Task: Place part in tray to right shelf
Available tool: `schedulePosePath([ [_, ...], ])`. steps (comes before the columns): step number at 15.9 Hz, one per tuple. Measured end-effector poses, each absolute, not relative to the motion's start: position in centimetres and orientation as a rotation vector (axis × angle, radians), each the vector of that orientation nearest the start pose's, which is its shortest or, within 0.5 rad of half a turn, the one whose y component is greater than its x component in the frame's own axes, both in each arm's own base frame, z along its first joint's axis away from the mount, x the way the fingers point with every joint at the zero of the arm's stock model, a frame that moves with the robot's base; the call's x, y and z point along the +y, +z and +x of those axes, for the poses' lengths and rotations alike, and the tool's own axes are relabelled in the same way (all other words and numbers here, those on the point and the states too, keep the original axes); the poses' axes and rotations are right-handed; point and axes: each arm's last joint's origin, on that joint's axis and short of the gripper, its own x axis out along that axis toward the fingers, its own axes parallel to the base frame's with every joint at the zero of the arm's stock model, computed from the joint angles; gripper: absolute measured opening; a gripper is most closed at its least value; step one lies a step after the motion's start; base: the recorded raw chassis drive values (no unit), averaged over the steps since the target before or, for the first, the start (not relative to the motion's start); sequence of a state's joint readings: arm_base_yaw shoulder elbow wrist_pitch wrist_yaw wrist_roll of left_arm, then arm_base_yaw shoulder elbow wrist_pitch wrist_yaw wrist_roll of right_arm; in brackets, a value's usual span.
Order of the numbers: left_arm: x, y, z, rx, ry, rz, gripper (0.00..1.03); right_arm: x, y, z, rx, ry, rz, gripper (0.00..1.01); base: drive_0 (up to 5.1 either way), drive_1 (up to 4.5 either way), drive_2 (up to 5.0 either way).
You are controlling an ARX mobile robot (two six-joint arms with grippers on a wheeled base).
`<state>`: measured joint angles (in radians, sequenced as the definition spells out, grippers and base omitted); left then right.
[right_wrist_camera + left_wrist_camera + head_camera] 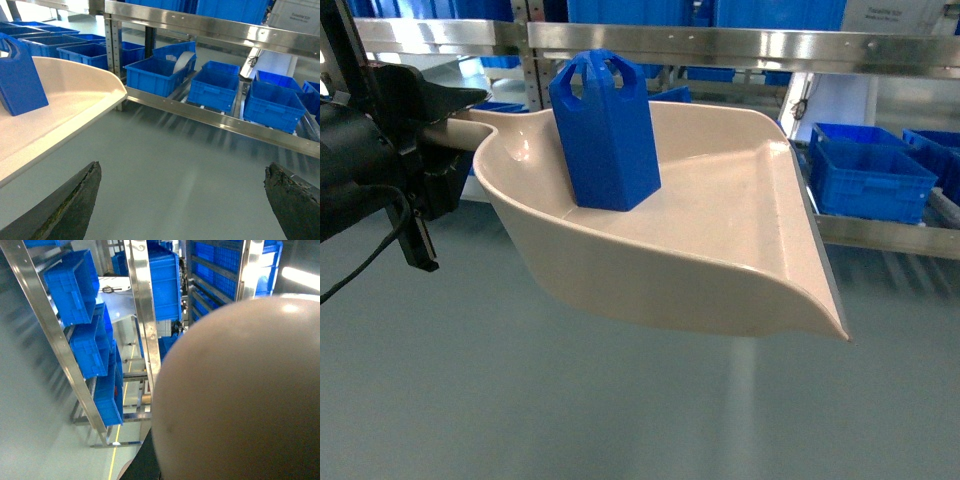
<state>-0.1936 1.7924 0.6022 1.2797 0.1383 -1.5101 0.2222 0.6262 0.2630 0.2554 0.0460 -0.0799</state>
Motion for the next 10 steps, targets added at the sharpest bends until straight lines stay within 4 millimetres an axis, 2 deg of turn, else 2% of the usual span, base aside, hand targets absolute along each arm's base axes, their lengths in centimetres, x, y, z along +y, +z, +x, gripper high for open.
schedulePosePath([
  [10,-6.58,16.45,31.4,0.178,-0.333,-1.497,0.14,3.23,21.7,14.91,0.099,0.18,-0.094,0.98,-1.6,-1.63,-1.6],
])
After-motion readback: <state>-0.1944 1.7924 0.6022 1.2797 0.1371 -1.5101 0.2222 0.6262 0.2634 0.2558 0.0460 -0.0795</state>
